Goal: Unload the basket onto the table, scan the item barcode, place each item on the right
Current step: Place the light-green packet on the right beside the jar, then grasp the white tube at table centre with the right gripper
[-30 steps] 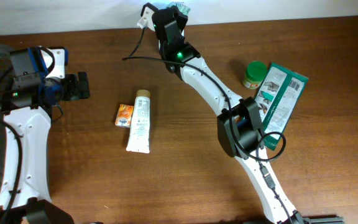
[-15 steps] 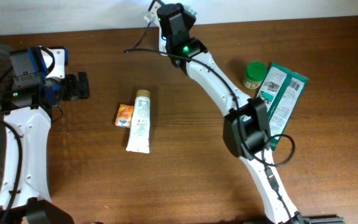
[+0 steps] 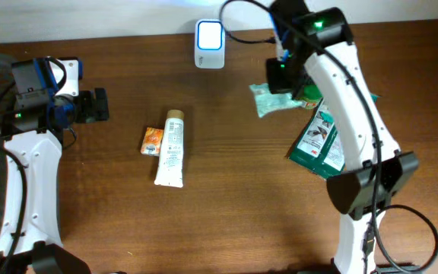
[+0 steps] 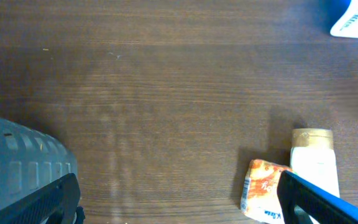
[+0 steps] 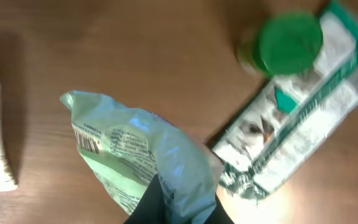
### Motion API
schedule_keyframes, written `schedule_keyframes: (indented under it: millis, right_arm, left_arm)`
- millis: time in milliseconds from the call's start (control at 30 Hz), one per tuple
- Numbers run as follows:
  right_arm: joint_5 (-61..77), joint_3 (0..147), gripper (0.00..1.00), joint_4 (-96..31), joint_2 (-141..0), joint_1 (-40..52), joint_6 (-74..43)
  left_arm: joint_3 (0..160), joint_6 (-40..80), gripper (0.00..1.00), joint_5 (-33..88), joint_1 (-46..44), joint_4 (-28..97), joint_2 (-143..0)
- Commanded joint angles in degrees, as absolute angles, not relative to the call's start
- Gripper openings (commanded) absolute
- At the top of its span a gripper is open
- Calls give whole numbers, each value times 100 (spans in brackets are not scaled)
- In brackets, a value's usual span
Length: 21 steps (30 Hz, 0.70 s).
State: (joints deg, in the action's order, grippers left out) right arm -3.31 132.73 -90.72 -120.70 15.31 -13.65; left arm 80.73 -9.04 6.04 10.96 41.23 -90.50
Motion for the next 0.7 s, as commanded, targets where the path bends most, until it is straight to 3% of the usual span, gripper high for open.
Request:
schedule_keyframes:
  millis: [0,100,200,233,267,333,467,567,633,667]
  right_arm:
    - [-384,12136,4,-8678,-11948,1175,-1914]
    - [-1601,10914,4,-7642,-11948,687,-2714]
    - [-1614,10798,5,-7170,-11950,397,-2711]
    - [-1614,10798,41,-7118,-11950,331,-2707]
    - [-1614,10798,52,-7131,-11950,325,-2703]
    - [-1505,10816,59,-7247,-11950,325,-2576]
    - [-515,11399,60,-7787,-11896,471,-2064]
    - [458,11745,62,-7771,-11885,1186,-1625]
    - [884,11642,98,-7314,-11972,1813,-1791]
    - [888,11513,98,-7057,-12007,2010,-1931]
  left_arm:
    - [8066,-980,99,666,1116,4128,-9032]
    - [8066,-980,99,666,1116,4128,-9032]
    - [8066,-980,99,666,1116,4130,-9032]
    - [8066,-980,99,666,1116,4128,-9032]
    - [8066,-980,99,666,1116,4128,-9032]
    - [8066,-980,99,666,1116,4128,-9032]
    - [8066,-980,99,666,1116,4128,-9032]
    - [8066,-980,99,666,1116,4130,-9032]
    - [8066,-980,99,666,1116,4128,-9032]
    - [8066,-980,99,666,1116,4128,-9032]
